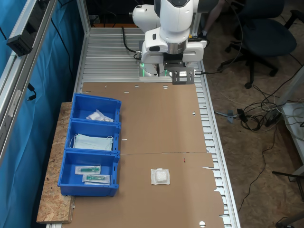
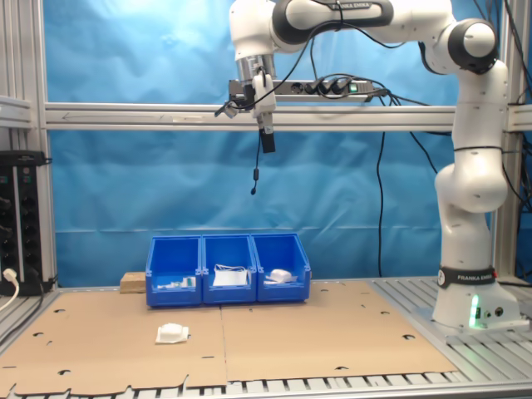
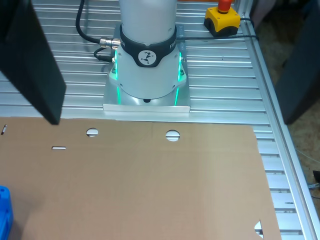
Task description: Pick and place sorting task of medical equipment.
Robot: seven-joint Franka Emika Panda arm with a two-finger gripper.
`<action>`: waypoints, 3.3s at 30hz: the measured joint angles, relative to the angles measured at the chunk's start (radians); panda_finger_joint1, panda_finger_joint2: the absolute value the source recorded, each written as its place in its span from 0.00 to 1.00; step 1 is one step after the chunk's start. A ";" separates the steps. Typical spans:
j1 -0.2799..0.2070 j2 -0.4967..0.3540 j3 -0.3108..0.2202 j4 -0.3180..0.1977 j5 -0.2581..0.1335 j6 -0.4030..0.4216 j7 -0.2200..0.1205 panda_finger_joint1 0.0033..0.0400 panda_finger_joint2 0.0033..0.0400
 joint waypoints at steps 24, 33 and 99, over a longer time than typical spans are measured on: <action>-0.018 0.167 0.000 -0.002 0.000 0.243 0.000 1.00 1.00; -0.035 0.317 0.001 -0.008 0.000 0.393 0.000 1.00 1.00; -0.060 0.865 0.050 0.179 0.000 0.881 0.000 1.00 1.00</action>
